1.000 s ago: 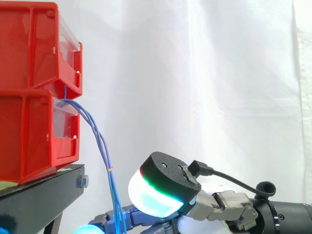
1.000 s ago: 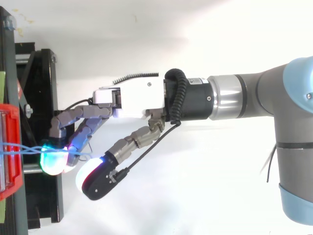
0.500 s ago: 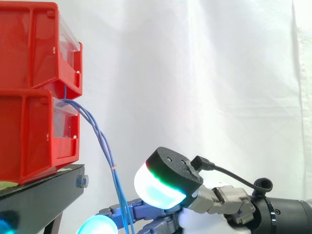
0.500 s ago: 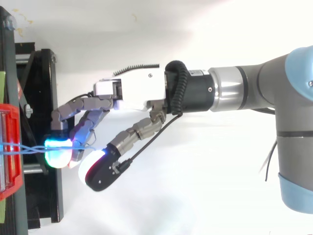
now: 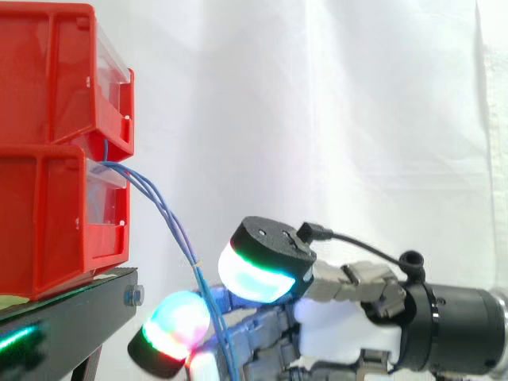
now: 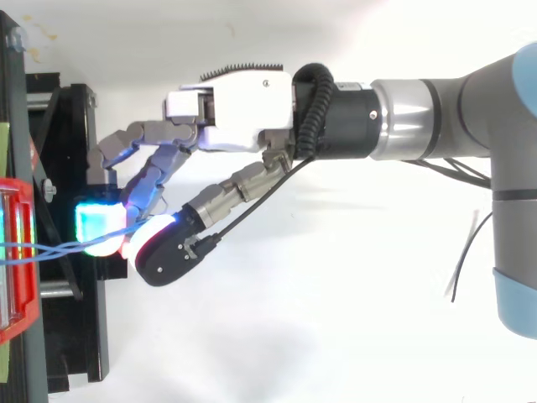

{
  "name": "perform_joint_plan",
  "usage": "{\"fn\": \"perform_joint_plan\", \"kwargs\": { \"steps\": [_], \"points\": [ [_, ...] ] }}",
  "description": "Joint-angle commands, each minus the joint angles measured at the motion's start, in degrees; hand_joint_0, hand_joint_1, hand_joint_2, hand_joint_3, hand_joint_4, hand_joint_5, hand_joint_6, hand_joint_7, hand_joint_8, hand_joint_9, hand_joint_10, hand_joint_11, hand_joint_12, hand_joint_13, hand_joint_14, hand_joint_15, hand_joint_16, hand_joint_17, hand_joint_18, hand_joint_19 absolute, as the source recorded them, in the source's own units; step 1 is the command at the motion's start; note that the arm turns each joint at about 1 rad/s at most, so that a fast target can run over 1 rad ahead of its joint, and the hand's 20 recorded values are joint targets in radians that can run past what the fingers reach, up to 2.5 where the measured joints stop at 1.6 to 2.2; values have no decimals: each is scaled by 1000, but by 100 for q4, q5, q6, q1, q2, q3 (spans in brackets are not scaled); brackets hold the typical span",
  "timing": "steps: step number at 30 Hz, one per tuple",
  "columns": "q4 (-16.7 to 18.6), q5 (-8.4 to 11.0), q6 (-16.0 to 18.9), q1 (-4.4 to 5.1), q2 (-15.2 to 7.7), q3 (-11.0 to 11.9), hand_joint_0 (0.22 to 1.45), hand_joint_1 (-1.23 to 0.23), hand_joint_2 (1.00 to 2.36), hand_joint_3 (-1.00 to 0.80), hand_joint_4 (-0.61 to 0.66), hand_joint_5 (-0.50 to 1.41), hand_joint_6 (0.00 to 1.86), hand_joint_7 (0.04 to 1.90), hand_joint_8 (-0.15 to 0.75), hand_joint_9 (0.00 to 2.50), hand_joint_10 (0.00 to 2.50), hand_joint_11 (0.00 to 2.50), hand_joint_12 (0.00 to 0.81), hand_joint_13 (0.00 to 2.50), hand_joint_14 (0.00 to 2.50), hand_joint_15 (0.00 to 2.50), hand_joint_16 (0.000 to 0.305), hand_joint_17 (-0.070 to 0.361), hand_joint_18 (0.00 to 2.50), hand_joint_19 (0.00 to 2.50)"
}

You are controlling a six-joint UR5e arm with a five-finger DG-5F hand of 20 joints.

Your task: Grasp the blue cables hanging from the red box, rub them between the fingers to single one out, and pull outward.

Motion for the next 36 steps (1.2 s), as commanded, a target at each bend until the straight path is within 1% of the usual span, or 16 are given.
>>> {"fn": "perform_joint_plan", "kwargs": {
  "steps": [1, 2, 3, 5, 9, 12, 15, 19, 23, 24, 26, 28, 29, 31, 36],
  "points": [
    [-206, -3, -161, -13, 164, -3, 600, -770, 1014, -277, 150, -162, 811, 994, 282, 836, 13, 377, 362, 725, 17, 520, 41, 93, 588, 575],
    [-233, 6, -161, -4, 173, 6, 600, -772, 1014, -276, 156, -166, 823, 973, 279, 834, 11, 379, 364, 722, 19, 521, 41, 93, 588, 574],
    [-259, 23, -267, 13, 191, -3, 602, -777, 1013, -282, 157, -168, 830, 965, 279, 833, 13, 376, 365, 721, 17, 516, 42, 94, 587, 576],
    [-259, 23, -302, 31, 191, 6, 603, -780, 1012, -297, 168, -169, 846, 933, 281, 831, 12, 376, 364, 720, 18, 521, 42, 94, 588, 576],
    [-259, 23, -311, 57, 191, -3, 600, -787, 1013, -299, 163, -160, 864, 983, 284, 828, 13, 376, 366, 716, 18, 518, 42, 95, 586, 568],
    [-268, 23, -311, 75, 191, -3, 608, -796, 1014, -272, 124, -161, 889, 1025, 286, 830, 11, 384, 364, 714, 19, 512, 42, 95, 588, 568],
    [-294, -3, -293, 75, 191, -3, 617, -806, 1015, -247, 102, -163, 899, 1070, 287, 830, 11, 387, 364, 714, 19, 516, 42, 95, 593, 560],
    [-347, -3, -284, 40, 191, 6, 633, -819, 1014, -271, 101, -163, 909, 1044, 285, 833, 11, 384, 359, 718, 17, 515, 42, 95, 605, 560],
    [-408, -3, -284, 31, 244, 6, 646, -836, 1009, -367, 118, -161, 911, 1000, 283, 840, 13, 390, 357, 730, 19, 519, 42, 94, 621, 565],
    [-435, -3, -284, 31, 244, -3, 646, -841, 1005, -414, 123, -159, 909, 997, 283, 842, 13, 392, 357, 732, 18, 521, 42, 94, 623, 564],
    [-505, 6, -293, 31, 288, -3, 619, -829, 1000, -500, 134, -145, 898, 1029, 282, 863, 11, 396, 355, 742, 19, 526, 41, 93, 629, 564],
    [-637, -3, -284, 31, 288, 6, 597, -819, 1000, -500, 137, -138, 893, 1036, 280, 874, 11, 386, 356, 745, 19, 521, 42, 93, 631, 570],
    [-707, -3, -276, 22, 331, 6, 583, -815, 1000, -500, 138, -135, 891, 1037, 282, 880, 11, 399, 356, 747, 18, 520, 42, 94, 634, 568],
    [-734, -3, -276, 22, 331, 6, 552, -790, 1000, -500, 144, -124, 886, 1051, 288, 909, 13, 396, 360, 760, 18, 522, 42, 95, 649, 570],
    [-786, 6, -276, 22, 384, 6, 548, -744, 1000, -500, 140, -107, 880, 1085, 288, 963, 12, 403, 359, 807, 18, 534, 41, 93, 669, 574]
  ]
}}
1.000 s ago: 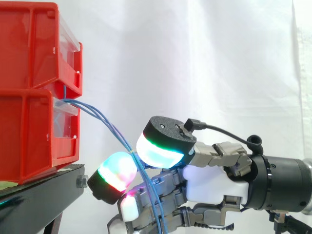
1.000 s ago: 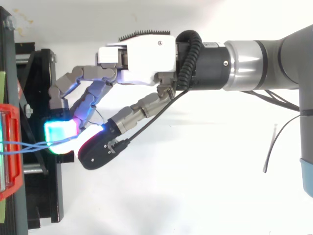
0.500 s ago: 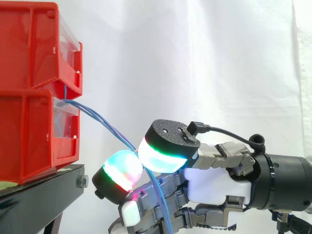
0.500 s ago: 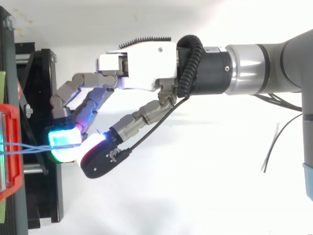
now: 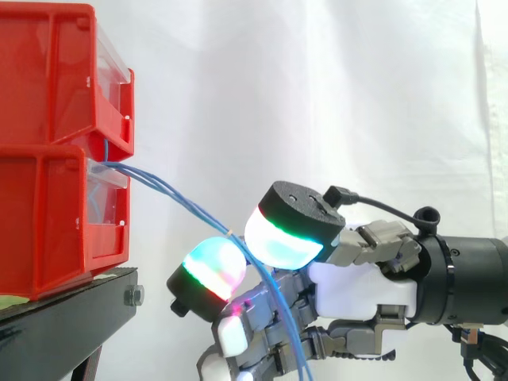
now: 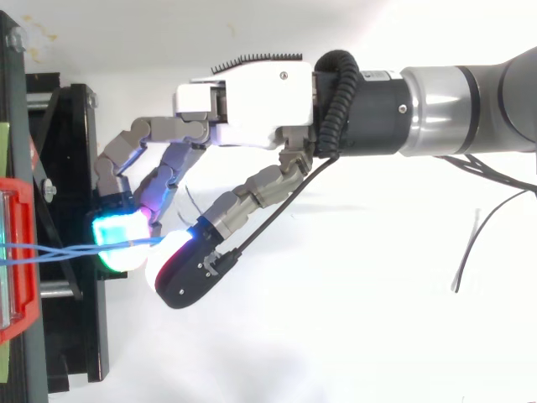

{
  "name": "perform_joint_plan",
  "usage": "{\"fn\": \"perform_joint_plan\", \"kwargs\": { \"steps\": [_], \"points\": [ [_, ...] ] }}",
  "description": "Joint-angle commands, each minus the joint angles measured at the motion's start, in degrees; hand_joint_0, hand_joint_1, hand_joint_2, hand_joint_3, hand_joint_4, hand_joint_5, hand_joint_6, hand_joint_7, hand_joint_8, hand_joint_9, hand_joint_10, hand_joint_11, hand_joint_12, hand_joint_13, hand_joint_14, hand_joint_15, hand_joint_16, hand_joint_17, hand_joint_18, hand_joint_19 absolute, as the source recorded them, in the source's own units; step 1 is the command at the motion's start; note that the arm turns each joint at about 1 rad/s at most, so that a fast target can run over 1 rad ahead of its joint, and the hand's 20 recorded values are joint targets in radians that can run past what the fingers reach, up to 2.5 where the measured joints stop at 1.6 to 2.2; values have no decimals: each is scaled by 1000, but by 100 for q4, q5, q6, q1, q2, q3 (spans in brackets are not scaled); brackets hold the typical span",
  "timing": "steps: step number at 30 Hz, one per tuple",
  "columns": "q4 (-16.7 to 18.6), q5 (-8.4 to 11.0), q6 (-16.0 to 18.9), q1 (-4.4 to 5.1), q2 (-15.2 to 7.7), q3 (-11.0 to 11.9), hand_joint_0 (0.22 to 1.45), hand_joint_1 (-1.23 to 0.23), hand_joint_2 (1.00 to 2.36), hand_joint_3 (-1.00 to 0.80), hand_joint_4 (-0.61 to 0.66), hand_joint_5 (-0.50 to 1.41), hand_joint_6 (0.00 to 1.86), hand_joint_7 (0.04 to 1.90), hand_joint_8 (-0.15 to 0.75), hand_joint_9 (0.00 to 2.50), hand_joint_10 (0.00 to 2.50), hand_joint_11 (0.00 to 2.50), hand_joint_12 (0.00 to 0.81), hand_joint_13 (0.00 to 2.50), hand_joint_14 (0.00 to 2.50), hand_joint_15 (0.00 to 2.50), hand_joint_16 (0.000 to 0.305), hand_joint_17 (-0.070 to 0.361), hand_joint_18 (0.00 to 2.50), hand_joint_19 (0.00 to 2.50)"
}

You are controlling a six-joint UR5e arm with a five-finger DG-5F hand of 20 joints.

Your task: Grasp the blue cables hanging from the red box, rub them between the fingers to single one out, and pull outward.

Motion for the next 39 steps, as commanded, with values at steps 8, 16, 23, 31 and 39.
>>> {"fn": "perform_joint_plan", "kwargs": {
  "steps": [8, 16, 23, 31, 39],
  "points": [
    [-104, 23, 9, 10, 53, -7, 502, -645, 1000, -500, 115, -87, 871, 1075, 307, 1037, 11, 385, 370, 887, 20, 561, 43, 96, 719, 595],
    [-131, 32, 9, 1, 141, 2, 496, -630, 1000, -500, 88, -80, 857, 1052, 307, 1053, 11, 381, 376, 919, 18, 570, 43, 97, 744, 604],
    [-201, 32, 9, 1, 176, 2, 520, -615, 1000, -500, 8, -64, 841, 1088, 283, 1105, 11, 375, 366, 950, 21, 579, 41, 92, 744, 610],
    [-210, 32, 9, -8, 202, 2, 584, -706, 1013, -314, 87, -86, 859, 1184, 283, 1074, 12, 408, 361, 947, 20, 599, 38, 86, 741, 630],
    [-342, 41, 9, 10, 308, 2, 631, -858, 1017, -218, 64, -143, 910, 1123, 288, 916, 13, 442, 362, 850, 20, 597, 41, 93, 719, 601]
  ]
}}
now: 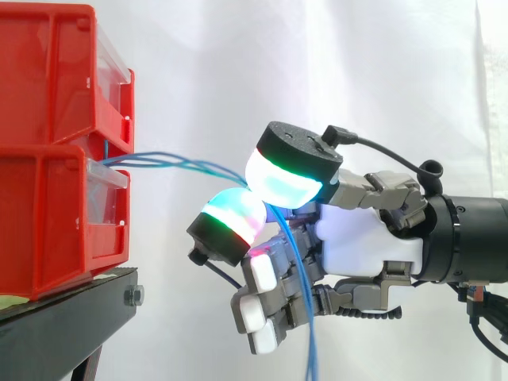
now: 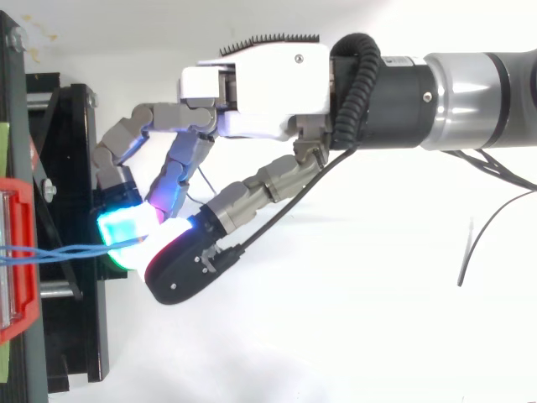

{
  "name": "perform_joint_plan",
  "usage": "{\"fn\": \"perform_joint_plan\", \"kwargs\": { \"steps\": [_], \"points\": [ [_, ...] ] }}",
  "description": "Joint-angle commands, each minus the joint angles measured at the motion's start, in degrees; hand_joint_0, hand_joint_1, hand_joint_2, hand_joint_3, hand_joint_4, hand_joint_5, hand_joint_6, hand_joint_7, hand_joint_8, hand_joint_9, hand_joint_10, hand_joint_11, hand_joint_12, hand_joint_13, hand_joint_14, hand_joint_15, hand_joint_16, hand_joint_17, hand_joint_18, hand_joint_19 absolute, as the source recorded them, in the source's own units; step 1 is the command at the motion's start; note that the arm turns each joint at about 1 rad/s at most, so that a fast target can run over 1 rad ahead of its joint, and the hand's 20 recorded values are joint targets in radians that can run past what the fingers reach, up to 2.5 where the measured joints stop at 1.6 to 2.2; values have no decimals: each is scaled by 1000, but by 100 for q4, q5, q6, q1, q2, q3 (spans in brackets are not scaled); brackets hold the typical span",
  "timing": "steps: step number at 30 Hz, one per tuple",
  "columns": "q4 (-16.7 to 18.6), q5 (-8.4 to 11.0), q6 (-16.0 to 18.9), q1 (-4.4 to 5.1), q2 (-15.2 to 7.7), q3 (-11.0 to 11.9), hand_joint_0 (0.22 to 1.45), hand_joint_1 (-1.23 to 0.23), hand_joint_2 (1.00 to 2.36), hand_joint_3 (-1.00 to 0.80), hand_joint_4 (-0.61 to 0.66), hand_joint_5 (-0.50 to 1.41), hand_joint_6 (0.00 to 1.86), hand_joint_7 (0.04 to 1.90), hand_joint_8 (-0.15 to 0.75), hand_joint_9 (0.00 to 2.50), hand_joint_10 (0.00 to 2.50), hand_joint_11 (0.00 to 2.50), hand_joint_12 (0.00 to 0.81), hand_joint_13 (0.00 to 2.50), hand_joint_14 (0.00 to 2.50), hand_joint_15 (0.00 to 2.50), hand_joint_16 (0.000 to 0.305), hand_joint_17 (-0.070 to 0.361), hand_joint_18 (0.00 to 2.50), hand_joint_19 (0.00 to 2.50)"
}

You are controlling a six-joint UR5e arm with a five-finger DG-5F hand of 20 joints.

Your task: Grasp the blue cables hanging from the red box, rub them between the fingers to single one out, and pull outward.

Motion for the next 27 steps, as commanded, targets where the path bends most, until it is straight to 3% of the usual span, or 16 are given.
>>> {"fn": "perform_joint_plan", "kwargs": {
  "steps": [1, 5, 6, 12, 17, 22, 25, 27],
  "points": [
    [-128, 18, -5, 19, 65, 0, 652, -883, 1016, -238, 46, -148, 914, 1114, 285, 900, 12, 440, 363, 828, 22, 589, 41, 93, 719, 593],
    [-190, 53, 4, 11, 74, 0, 705, -922, 1010, -361, 52, -166, 928, 1063, 277, 864, 13, 441, 365, 819, 19, 573, 42, 93, 723, 562],
    [-190, 53, 4, 11, 74, 0, 695, -923, 1000, -500, 103, -168, 927, 1021, 278, 856, 12, 445, 363, 818, 21, 576, 42, 94, 723, 556],
    [-190, 53, 4, 11, 65, 0, 495, -798, 1000, -500, 150, -138, 901, 1036, 309, 939, 14, 438, 382, 851, 20, 581, 46, 103, 754, 586],
    [-190, 53, 4, 11, 74, 0, 438, -645, 1000, -500, 138, -117, 884, 1050, 332, 1005, 10, 416, 409, 893, 19, 580, 52, 116, 796, 593],
    [-190, 62, 4, 11, 65, 0, 500, -507, 1000, -500, 111, -111, 872, 1118, 314, 1022, 12, 420, 394, 896, 20, 597, 47, 106, 751, 659],
    [-190, 62, 4, 2, 65, 0, 548, -519, 1007, -395, 115, -111, 869, 1190, 307, 1035, 12, 429, 381, 895, 20, 613, 44, 100, 730, 695],
    [-190, 53, 4, 2, 74, 0, 555, -559, 1011, -240, 134, -112, 878, 1152, 344, 1062, 11, 414, 421, 939, 17, 595, 52, 118, 814, 652]
  ]
}}
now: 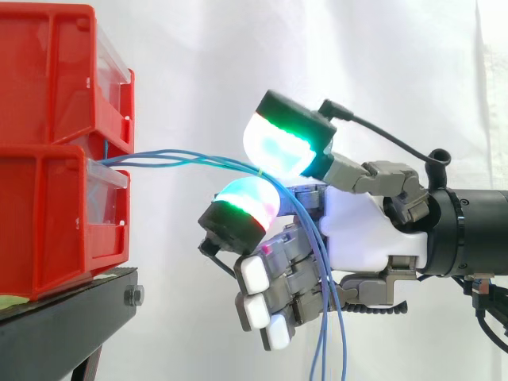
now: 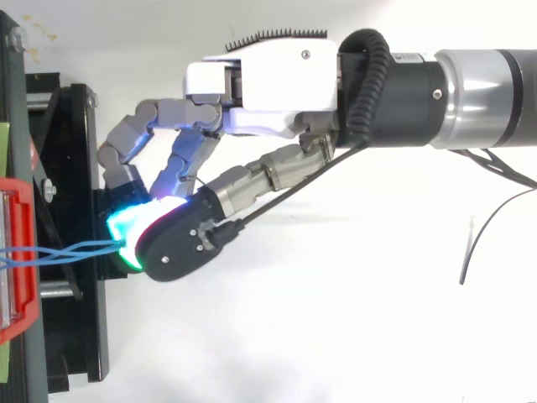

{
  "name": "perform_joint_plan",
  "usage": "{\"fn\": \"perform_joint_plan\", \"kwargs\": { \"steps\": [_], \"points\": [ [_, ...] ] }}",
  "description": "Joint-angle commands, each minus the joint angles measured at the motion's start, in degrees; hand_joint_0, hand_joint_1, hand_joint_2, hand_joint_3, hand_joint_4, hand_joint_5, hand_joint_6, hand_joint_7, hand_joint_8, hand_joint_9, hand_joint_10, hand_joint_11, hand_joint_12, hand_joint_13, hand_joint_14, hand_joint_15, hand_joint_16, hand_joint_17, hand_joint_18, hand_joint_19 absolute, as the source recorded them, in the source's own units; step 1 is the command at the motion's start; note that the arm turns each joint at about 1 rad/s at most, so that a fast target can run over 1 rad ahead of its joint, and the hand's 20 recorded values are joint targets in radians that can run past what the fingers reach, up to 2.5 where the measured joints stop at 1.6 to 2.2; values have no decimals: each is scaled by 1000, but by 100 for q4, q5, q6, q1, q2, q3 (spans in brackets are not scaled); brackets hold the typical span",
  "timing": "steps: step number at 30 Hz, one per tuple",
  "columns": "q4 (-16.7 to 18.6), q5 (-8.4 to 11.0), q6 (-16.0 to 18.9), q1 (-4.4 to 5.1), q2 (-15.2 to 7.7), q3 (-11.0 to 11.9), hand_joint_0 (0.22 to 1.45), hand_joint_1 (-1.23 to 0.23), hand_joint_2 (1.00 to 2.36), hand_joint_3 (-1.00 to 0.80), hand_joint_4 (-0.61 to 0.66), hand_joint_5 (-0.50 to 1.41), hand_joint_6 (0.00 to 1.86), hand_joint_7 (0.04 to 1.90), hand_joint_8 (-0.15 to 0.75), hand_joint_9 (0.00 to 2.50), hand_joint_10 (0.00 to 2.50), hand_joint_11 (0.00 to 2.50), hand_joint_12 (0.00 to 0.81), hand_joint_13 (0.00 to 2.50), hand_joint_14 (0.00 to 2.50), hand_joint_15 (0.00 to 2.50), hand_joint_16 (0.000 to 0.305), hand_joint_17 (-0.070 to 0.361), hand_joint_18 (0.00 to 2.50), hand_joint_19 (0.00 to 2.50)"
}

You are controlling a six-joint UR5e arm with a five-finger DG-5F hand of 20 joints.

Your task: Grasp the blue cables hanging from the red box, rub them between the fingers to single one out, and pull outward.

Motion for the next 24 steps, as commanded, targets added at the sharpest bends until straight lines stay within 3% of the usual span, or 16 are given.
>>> {"fn": "perform_joint_plan", "kwargs": {
  "steps": [1, 6, 13, 19, 24],
  "points": [
    [1, -5, 0, -3, 7, 0, 557, -570, 1009, -221, 134, -111, 879, 1141, 351, 1068, 11, 419, 432, 949, 17, 595, 54, 122, 836, 641],
    [1, -5, 0, -3, 7, 0, 555, -663, 1005, -84, 163, -132, 902, 1069, 370, 1049, 10, 442, 454, 961, 16, 592, 59, 134, 888, 604],
    [-17, 3, 0, -3, -2, 0, 596, -788, 1013, -103, 125, -170, 927, 1006, 325, 902, 11, 478, 411, 874, 19, 604, 52, 117, 791, 607],
    [-17, 3, 0, -3, -2, 0, 628, -807, 1015, -239, 117, -185, 922, 975, 287, 851, 15, 485, 374, 826, 22, 617, 44, 100, 717, 623],
    [-26, 3, 0, -3, 7, 0, 593, -798, 1002, -465, 130, -167, 899, 1002, 287, 869, 15, 487, 369, 829, 20, 616, 44, 98, 711, 626]
  ]
}}
